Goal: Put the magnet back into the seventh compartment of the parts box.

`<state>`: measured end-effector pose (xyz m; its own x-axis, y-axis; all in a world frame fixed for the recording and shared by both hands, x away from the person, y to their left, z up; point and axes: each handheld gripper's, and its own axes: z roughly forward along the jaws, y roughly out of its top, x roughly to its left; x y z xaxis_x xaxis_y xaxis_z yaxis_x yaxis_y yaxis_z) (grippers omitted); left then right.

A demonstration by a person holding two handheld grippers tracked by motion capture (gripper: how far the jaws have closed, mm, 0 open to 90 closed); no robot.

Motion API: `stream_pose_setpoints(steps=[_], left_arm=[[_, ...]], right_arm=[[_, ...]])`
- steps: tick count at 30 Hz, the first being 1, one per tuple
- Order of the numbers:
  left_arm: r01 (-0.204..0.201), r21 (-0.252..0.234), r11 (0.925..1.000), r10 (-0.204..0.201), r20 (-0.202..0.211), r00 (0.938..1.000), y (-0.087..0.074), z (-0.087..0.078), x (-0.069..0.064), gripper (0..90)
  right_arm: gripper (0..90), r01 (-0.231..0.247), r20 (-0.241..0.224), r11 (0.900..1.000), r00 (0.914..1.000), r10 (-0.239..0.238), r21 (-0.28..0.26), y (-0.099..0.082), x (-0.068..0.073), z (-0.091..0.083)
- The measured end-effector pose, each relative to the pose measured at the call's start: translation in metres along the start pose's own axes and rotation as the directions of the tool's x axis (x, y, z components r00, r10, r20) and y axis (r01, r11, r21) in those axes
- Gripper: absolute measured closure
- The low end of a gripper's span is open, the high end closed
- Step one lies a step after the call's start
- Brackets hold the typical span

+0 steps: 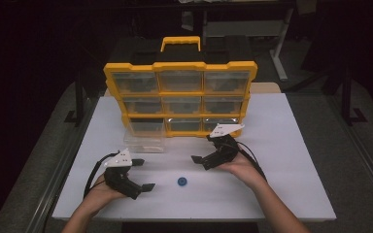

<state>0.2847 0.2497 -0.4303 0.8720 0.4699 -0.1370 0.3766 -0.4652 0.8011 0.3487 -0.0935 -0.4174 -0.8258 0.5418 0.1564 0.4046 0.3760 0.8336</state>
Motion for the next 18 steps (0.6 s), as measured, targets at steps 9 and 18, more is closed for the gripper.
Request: stream_pose_setpoints(steps=[9, 18], left_arm=[[-0.005, -0.001, 1.0000, 0.005, 0.001, 1.0000, -0.0002, 0.0003, -0.0005, 0.0], [-0.004, 0.000, 1.0000, 0.004, 0.004, 1.0000, -0.0008, 0.0011, -0.0003, 0.0]], right_arm=[[0.0, -0.005, -0.003, 1.0000, 1.0000, 0.005, 0.002, 0.0005, 0.0005, 0.0044], [0.0, -0.005, -0.002, 1.0000, 1.0000, 0.005, 0.006, 0.0011, -0.0005, 0.0094]])
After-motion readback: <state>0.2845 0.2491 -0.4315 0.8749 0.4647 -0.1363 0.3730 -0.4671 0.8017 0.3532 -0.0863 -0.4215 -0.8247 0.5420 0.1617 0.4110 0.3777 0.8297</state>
